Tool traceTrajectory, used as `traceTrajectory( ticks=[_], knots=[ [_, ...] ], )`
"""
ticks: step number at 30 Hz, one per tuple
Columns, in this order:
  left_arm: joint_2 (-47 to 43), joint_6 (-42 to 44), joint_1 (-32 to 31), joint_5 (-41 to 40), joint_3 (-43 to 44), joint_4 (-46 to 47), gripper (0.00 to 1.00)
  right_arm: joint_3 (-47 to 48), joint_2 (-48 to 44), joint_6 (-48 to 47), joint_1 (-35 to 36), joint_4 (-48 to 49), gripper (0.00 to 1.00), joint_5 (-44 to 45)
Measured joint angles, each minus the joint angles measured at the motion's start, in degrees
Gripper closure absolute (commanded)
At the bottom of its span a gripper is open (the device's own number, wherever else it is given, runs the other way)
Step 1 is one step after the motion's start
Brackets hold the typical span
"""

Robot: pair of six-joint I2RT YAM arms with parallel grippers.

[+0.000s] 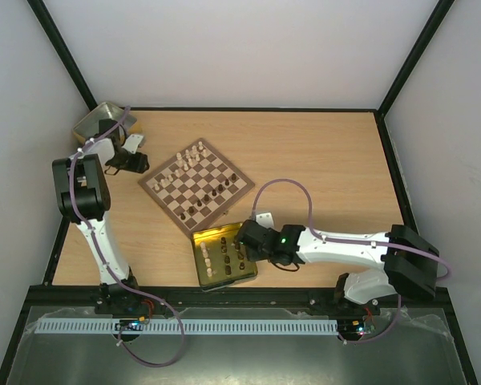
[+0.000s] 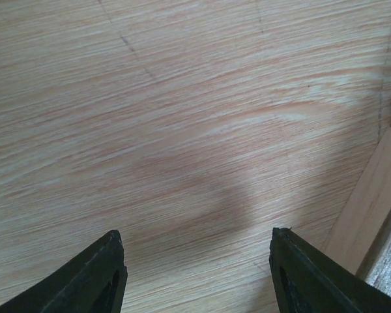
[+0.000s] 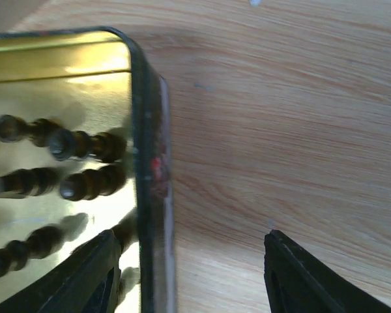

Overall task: Set up the chess pieces on the board
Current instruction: Move the storage box to the center of the board.

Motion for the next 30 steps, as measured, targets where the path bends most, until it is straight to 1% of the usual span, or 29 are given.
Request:
traceTrajectory(
  ticks=[4,8,15,24,30],
  knots=[
    [0.2,0.0,0.0,-0.1,-0.4,0.1,0.38,-2.5,0.0,0.7,-1.5,0.9,0.44,-0.6],
    [0.4,0.0,0.0,-0.1,-0.5,0.3,0.38,-4.9,-0.4,0.9,-4.6,2.2,0.44,-1.3],
    [0.8,0.0,0.0,-0.2,-0.6,0.9,0.37,-7.4,-2.3,0.9,-9.7,1.6,0.44,-1.0],
    [1.0,0.1,0.0,-0.2,-0.6,1.4,0.36,-8.2,-10.3,1.5,-16.7,-5.3,0.4,1.2],
    [1.1,0.2,0.0,-0.1,-0.5,1.8,0.36,-8.2,-10.8,2.6,-20.9,-8.0,0.4,1.7]
  ],
)
